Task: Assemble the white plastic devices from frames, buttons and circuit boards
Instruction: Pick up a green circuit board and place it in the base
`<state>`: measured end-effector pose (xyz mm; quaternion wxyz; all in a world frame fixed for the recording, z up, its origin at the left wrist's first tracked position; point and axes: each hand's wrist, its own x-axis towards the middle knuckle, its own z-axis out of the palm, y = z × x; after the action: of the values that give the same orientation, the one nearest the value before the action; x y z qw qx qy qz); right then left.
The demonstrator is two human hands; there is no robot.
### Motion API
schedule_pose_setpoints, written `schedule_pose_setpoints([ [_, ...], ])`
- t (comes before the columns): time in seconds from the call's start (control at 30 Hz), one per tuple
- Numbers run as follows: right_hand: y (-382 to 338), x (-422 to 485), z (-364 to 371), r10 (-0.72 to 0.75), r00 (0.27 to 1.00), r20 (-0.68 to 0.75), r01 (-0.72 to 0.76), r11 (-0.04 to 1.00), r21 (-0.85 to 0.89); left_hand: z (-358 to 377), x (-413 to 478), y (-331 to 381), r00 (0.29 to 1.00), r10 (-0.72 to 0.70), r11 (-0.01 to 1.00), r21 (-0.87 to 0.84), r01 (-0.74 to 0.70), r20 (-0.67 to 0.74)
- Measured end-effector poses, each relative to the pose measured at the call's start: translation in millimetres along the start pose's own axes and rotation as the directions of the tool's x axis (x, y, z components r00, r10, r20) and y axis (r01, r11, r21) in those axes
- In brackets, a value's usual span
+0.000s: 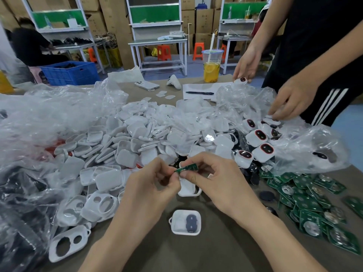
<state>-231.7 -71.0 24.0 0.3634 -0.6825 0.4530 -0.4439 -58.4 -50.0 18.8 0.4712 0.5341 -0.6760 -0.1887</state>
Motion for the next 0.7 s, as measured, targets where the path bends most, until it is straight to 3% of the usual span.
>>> schedule_pose_setpoints([
  [0.37, -2.6, -0.3, -0.6, 0.027, 1.000, 0.007, -0.027, 0.998, 0.057, -1.3, -2.0, 0.2, 1.000, -0.018, 1.000, -0.024, 0.018, 0.005],
  [0.5, -5.1, 1.7, -0.6, 0.042, 0.999, 0.018, -0.044, 0.986, 0.164, -0.7, -2.1, 6.9, 0.994, -0.079, 0.974, -0.208, 0.093, 0.074],
  [0.7, -9.7, 3.7, -2.6, 0.071, 0.996, 0.047, -0.080, 0.967, 0.243, 3.3, 0.8, 16.9, 0.994, -0.078, 0.918, -0.385, 0.100, 0.072],
])
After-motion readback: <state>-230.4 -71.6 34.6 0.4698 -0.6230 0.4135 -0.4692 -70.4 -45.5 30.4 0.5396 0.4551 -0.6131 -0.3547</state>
